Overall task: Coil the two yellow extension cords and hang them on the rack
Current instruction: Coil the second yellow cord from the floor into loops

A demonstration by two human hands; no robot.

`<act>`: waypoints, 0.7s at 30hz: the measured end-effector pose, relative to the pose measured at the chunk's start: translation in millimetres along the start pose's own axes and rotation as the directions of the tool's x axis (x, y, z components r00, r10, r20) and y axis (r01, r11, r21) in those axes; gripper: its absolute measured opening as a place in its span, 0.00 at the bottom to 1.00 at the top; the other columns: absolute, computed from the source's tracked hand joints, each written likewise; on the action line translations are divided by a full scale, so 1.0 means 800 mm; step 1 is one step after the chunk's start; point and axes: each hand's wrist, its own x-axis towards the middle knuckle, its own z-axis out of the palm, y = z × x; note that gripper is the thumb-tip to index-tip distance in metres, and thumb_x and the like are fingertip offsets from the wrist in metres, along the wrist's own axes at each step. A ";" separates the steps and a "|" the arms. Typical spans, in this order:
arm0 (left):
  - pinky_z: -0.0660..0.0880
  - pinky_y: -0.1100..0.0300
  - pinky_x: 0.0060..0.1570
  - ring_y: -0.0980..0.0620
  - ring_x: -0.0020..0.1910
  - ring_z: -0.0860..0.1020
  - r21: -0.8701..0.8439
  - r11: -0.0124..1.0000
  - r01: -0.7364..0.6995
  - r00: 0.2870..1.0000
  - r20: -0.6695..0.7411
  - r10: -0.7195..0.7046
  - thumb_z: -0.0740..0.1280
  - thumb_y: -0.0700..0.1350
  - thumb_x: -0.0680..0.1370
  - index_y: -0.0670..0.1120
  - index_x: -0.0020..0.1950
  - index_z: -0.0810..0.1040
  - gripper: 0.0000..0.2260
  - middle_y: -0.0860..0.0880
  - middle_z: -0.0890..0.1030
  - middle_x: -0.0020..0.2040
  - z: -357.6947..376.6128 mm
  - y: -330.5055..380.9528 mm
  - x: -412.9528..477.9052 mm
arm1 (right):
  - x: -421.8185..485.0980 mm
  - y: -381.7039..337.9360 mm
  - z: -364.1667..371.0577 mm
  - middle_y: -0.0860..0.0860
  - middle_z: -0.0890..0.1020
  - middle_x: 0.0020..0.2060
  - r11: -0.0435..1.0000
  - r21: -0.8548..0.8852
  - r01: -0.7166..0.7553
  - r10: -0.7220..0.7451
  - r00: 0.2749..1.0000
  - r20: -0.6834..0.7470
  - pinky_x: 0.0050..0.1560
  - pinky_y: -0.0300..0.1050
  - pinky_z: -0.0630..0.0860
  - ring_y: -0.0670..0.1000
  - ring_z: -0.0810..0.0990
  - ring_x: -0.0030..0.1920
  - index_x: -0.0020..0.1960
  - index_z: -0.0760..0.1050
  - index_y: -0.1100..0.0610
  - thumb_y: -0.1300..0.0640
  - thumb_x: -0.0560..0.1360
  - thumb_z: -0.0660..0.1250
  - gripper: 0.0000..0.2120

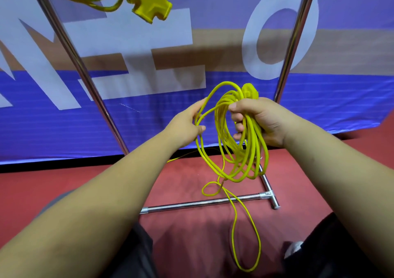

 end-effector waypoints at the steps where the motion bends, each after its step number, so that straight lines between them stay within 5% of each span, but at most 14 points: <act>1: 0.83 0.50 0.51 0.49 0.52 0.84 0.053 0.997 -0.052 0.999 -0.011 0.052 0.69 0.37 0.78 0.74 0.74 0.62 0.38 0.52 0.81 0.60 0.002 0.004 -0.001 | 0.000 0.000 0.000 0.51 0.72 0.31 1.000 0.007 0.004 -0.004 1.000 0.006 0.42 0.53 0.81 0.51 0.75 0.30 0.40 0.75 0.57 0.60 0.81 0.67 0.11; 7: 0.82 0.54 0.45 0.53 0.42 0.84 0.136 0.986 -0.093 0.991 -0.087 0.105 0.64 0.40 0.81 0.65 0.64 0.78 0.20 0.58 0.84 0.50 0.007 0.012 -0.001 | 0.002 0.004 0.001 0.57 0.72 0.29 0.998 0.040 0.040 -0.041 0.999 0.021 0.56 0.61 0.83 0.60 0.85 0.41 0.34 0.78 0.59 0.62 0.81 0.66 0.17; 10: 0.78 0.56 0.44 0.52 0.42 0.81 0.245 0.960 -0.137 0.983 -0.090 0.163 0.68 0.45 0.81 0.62 0.61 0.81 0.13 0.54 0.83 0.46 0.004 0.012 0.001 | 0.002 0.005 0.004 0.53 0.70 0.25 0.998 0.054 0.021 -0.021 1.000 -0.001 0.46 0.56 0.83 0.55 0.79 0.32 0.37 0.81 0.57 0.61 0.81 0.68 0.14; 15: 0.79 0.50 0.50 0.55 0.43 0.79 0.273 0.926 -0.262 0.949 -0.102 0.298 0.68 0.37 0.76 0.69 0.75 0.63 0.36 0.57 0.74 0.58 0.000 0.033 -0.007 | -0.002 0.002 0.005 0.51 0.77 0.32 0.999 -0.047 -0.005 0.005 1.000 0.012 0.27 0.42 0.72 0.47 0.70 0.24 0.47 0.80 0.58 0.56 0.80 0.70 0.06; 21: 0.80 0.47 0.46 0.53 0.45 0.79 0.377 0.860 -0.344 0.908 -0.099 0.407 0.66 0.39 0.79 0.72 0.77 0.60 0.36 0.59 0.70 0.59 -0.012 0.038 -0.009 | -0.005 -0.003 0.007 0.50 0.76 0.32 0.999 0.040 -0.008 0.005 0.998 0.059 0.35 0.47 0.81 0.48 0.76 0.29 0.46 0.79 0.57 0.56 0.77 0.72 0.05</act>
